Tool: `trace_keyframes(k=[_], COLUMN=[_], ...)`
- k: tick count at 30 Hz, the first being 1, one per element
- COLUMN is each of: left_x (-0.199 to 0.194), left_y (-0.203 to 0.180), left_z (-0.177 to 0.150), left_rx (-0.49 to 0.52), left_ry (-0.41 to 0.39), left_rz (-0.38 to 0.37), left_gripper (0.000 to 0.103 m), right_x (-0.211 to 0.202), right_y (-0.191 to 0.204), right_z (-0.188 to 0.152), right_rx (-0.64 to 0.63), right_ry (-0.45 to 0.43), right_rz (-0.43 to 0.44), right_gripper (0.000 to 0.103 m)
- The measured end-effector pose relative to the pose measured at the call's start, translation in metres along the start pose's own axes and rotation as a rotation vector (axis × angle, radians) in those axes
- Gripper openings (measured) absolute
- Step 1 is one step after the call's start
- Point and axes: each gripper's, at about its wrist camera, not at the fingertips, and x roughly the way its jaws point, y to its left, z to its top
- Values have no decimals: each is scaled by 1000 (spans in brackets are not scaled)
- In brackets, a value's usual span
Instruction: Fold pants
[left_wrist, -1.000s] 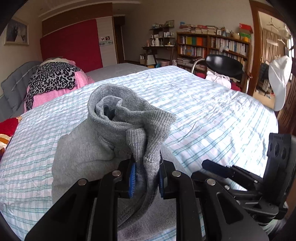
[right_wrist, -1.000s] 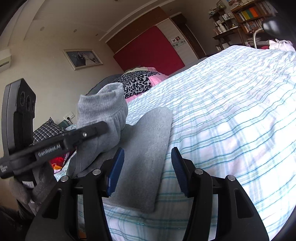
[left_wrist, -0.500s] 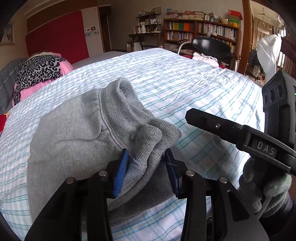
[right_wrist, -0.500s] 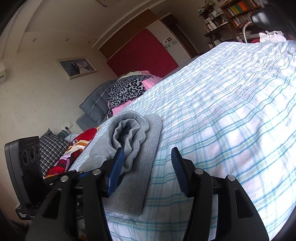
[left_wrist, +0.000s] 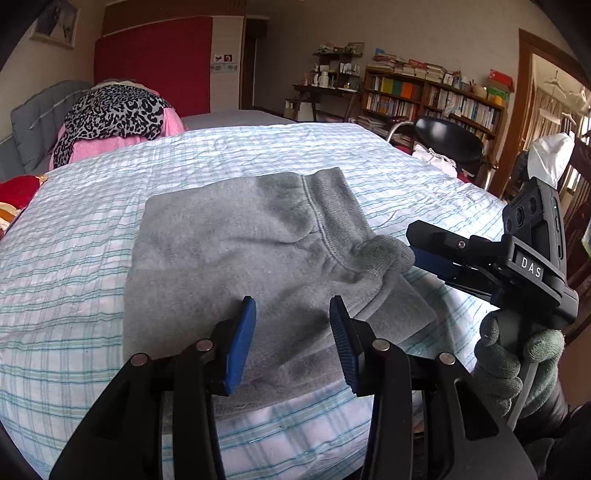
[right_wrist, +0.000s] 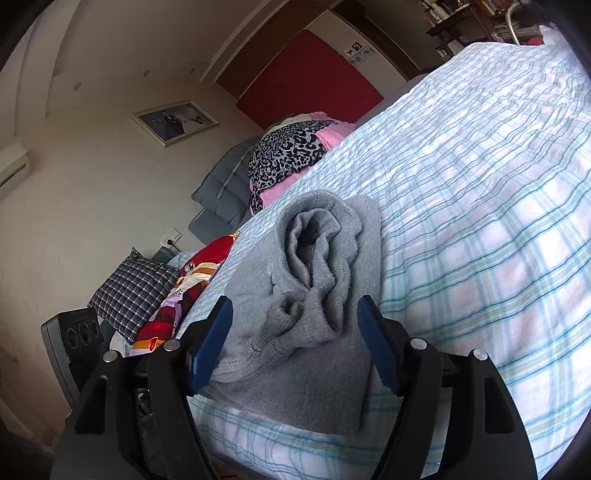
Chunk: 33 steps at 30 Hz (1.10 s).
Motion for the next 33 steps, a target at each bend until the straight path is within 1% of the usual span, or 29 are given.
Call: trace_keyframes(k=[1, 3, 7, 8, 9, 10, 11, 14, 15, 17, 18, 21, 23, 26, 27, 28, 29, 30, 33], left_x=[-1, -3, -4, -3, -2, -1, 0, -2, -4, -9, -10, -8, -5, -2, -2, -2, -3, -4, -10], left_y=[4, 8, 6, 6, 6, 8, 9, 13, 15, 19, 21, 24, 23, 21, 22, 23, 24, 26, 26], left_z=[-3, -8, -15, -16, -16, -16, -17, -16, -16, -17, -17, -22, -26, -28, -28, -26, -25, -22, -14], left_rx=[-5, -2, 23, 23, 21, 14, 6, -12, -17, -28, -35, -48, -35, -24, -24, -30, -37, -43, -52], left_ry=[-3, -12, -34, -37, -37, -35, -34, -37, -40, -48, -49, -36, -26, -21, -19, -17, -16, -14, -32], left_rz=[6, 13, 28, 27, 25, 23, 17, 2, -2, -21, -40, -69, -64, -58, -58, -65, -71, -76, -90], left_gripper=[42, 48, 51, 52, 55, 56, 56, 57, 60, 64, 64, 64, 64, 64, 64, 64, 64, 64, 64], right_x=[3, 10, 22, 24, 27, 29, 30, 19, 13, 4, 1, 4, 8, 7, 6, 4, 2, -1, -9], right_y=[4, 14, 35, 40, 44, 49, 52, 65, 68, 70, 66, 42, 27, 24, 24, 24, 25, 27, 40], right_z=[-1, -3, -10, -12, -14, -15, -16, -18, -18, -20, -23, -32, -39, -37, -36, -34, -32, -31, -22], right_rx=[-12, -46, -165, -195, -233, -267, -286, -338, -352, -361, -352, -296, -249, -231, -232, -236, -242, -251, -310], right_ry=[10, 27, 22, 15, 11, 9, 1, -45, -59, -69, -63, -7, 18, 18, 20, 20, 18, 7, -59], right_rz=[-5, -35, -134, -159, -205, -241, -247, -262, -270, -291, -304, -349, -338, -315, -312, -305, -303, -307, -336], right_gripper=[72, 72, 70, 60, 41, 38, 29, 23, 19, 19, 19, 19, 19, 21, 23, 28, 31, 35, 40])
